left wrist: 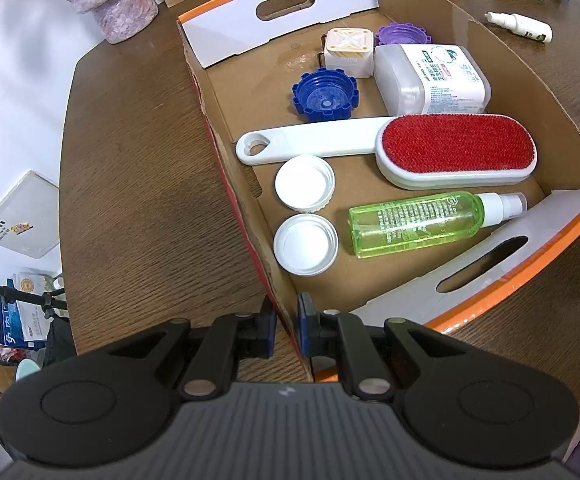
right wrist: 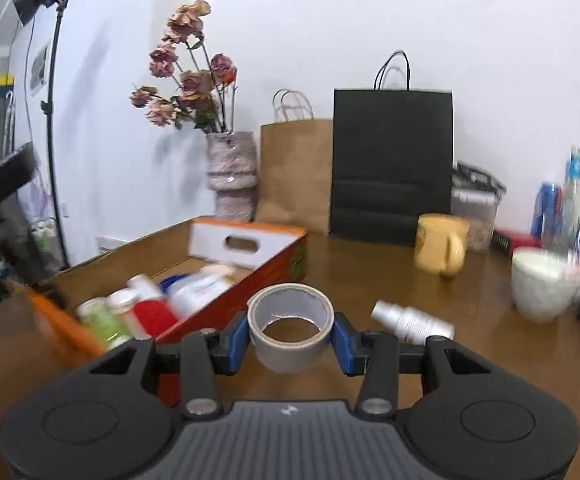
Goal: Organize rigid objects
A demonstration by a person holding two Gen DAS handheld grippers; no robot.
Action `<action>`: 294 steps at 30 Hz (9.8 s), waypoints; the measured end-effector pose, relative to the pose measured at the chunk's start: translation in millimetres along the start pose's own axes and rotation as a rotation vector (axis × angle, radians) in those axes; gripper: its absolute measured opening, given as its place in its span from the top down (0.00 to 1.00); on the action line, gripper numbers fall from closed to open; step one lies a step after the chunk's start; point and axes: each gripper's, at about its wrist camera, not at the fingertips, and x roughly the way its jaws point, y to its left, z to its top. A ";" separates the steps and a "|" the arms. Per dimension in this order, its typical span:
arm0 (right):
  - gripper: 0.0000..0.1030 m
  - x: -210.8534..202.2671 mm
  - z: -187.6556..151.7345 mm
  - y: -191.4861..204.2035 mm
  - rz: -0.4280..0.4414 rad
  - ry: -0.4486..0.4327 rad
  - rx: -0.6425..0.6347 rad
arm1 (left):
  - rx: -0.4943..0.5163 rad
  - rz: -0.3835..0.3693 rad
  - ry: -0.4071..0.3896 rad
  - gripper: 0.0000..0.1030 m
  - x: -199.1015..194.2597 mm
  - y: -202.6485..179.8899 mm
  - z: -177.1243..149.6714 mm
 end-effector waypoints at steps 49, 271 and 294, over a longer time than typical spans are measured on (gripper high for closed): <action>0.31 334.0 120.2 122.1 0.367 0.487 -0.368 | -0.011 -0.010 -0.027 0.90 -1.8 0.4 -2.2; 0.00 -273.1 -108.2 113.1 -0.214 -0.186 0.101 | -0.469 0.237 -1.013 0.00 -165.4 -293.2 -300.3; 0.00 -270.6 -109.0 111.3 -0.214 -0.186 0.104 | -0.455 0.234 -1.017 0.00 -168.7 -293.5 -300.5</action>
